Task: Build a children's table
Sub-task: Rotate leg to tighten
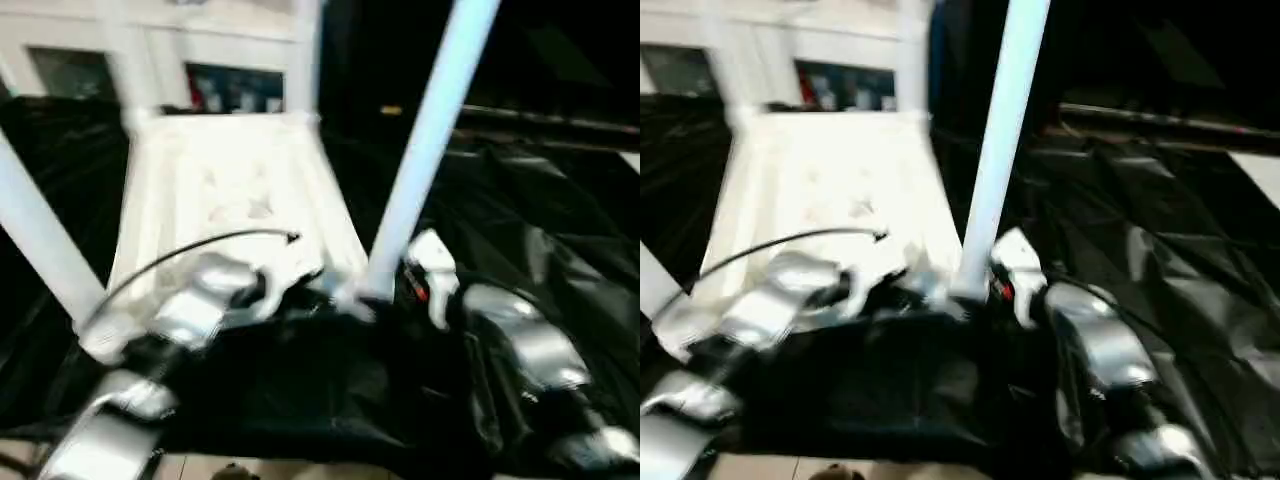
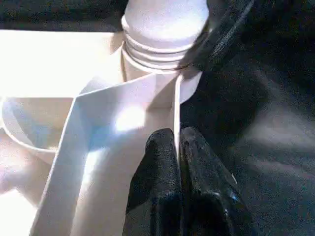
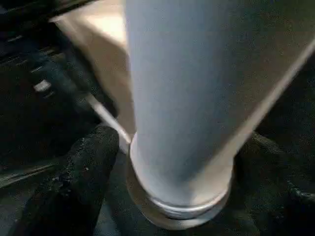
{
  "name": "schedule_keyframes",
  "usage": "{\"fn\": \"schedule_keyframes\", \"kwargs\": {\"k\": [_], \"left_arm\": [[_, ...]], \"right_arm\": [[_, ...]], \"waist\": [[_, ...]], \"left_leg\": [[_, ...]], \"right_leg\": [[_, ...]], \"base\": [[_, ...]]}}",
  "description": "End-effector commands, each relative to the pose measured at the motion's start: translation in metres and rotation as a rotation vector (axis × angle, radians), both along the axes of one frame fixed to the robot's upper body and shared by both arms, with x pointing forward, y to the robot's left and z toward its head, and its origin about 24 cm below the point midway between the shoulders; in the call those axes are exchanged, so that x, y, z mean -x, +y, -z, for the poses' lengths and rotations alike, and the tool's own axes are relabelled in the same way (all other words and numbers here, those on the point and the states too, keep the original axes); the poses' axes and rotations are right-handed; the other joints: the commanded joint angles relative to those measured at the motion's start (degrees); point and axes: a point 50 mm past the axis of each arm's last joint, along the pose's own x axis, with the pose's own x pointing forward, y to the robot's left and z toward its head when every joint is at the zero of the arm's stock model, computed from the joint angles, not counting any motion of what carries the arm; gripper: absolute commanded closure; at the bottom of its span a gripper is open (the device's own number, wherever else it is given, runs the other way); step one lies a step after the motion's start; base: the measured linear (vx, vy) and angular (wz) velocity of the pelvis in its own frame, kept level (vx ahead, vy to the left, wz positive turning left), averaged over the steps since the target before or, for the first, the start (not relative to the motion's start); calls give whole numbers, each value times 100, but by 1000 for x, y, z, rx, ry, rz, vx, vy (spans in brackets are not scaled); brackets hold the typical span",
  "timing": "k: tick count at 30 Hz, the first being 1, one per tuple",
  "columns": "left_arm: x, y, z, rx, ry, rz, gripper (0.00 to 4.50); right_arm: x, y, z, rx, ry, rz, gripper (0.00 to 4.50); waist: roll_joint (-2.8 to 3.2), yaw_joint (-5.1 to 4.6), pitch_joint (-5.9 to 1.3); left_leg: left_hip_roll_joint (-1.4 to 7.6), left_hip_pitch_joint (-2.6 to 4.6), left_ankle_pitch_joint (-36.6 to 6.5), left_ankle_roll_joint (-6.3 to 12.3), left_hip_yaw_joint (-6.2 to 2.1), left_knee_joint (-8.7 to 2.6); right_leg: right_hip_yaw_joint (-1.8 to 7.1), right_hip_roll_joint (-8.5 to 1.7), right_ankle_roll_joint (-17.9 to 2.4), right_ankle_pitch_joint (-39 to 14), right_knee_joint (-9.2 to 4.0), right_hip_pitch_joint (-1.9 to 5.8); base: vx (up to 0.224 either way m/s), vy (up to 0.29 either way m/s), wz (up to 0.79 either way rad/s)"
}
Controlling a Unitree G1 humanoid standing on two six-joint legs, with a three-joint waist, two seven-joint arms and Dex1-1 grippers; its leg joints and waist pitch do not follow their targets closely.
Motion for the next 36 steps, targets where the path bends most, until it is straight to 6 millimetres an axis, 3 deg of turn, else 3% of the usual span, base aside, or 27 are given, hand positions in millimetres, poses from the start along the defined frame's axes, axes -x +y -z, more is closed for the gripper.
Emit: {"fn": "schedule_keyframes", "kwargs": {"k": [1,8,19,26,29,30,31,32,34,35,36], "left_arm": [[9,-11,-3,74,29,110,450],[16,0,-4,66,68,155,450],[14,-2,-6,77,54,151,450],[13,-3,-4,68,46,127,450],[7,-6,1,40,14,52,450],[-2,-14,5,25,-24,-45,450],[-2,-15,5,24,-26,-52,450],[-5,-18,7,19,-40,-89,450],[-9,-27,9,17,-52,-142,450],[-15,-44,11,13,-52,-241,450],[-15,-55,12,18,-44,-270,450]], "right_arm": [[4,0,-7,-13,0,-56,77],[12,-3,-3,23,40,-133,77],[12,8,-4,-5,43,-144,166],[15,10,0,-11,49,-142,178],[10,10,7,3,44,-55,178],[-1,10,16,18,33,98,178],[-1,10,16,19,33,110,178],[-6,11,20,24,31,175,178],[-11,14,24,10,37,271,179],[-19,25,29,-30,64,419,180],[-23,32,30,-53,79,492,180]], "waist": [[-26,-12,-306],[-38,1,-322],[-39,11,-332],[-43,12,-339],[-49,6,-323],[-62,-16,-319],[-47,-26,-300],[-59,-40,-300],[-44,-73,-304],[-52,-104,-306],[-24,-114,-300]], "left_leg": [[280,164,-1517,99,-92,-415],[267,155,-1209,146,-55,-389],[259,158,-1103,152,-48,-370],[254,152,-1013,195,-44,-356],[251,152,-1150,126,-49,-369],[251,152,-1222,78,-50,-375],[251,169,-1341,35,-41,-386],[244,181,-1682,-165,-75,-403],[244,167,-1716,-207,-82,-413],[247,192,-1806,-284,-83,-414],[241,201,-1928,-328,-109,-423]], "right_leg": [[222,-334,-1048,-1077,-478,122],[211,-341,-1205,-583,-417,148],[210,-343,-1210,-519,-404,161],[208,-337,-1236,-397,-387,171],[208,-351,-1200,-650,-420,169],[212,-351,-1165,-804,-433,151],[218,-352,-1161,-979,-466,118],[212,-385,-1023,-1650,-519,124],[221,-391,-992,-1728,-514,108],[223,-374,-919,-1808,-529,88],[219,-385,-919,-1936,-546,70]], "base": [[0,0,0],[0,0,0],[0,0,0],[0,0,0],[0,0,0],[0,0,0],[0,0,0],[0,0,0],[0,0,0],[0,0,0],[0,0,0]]}}
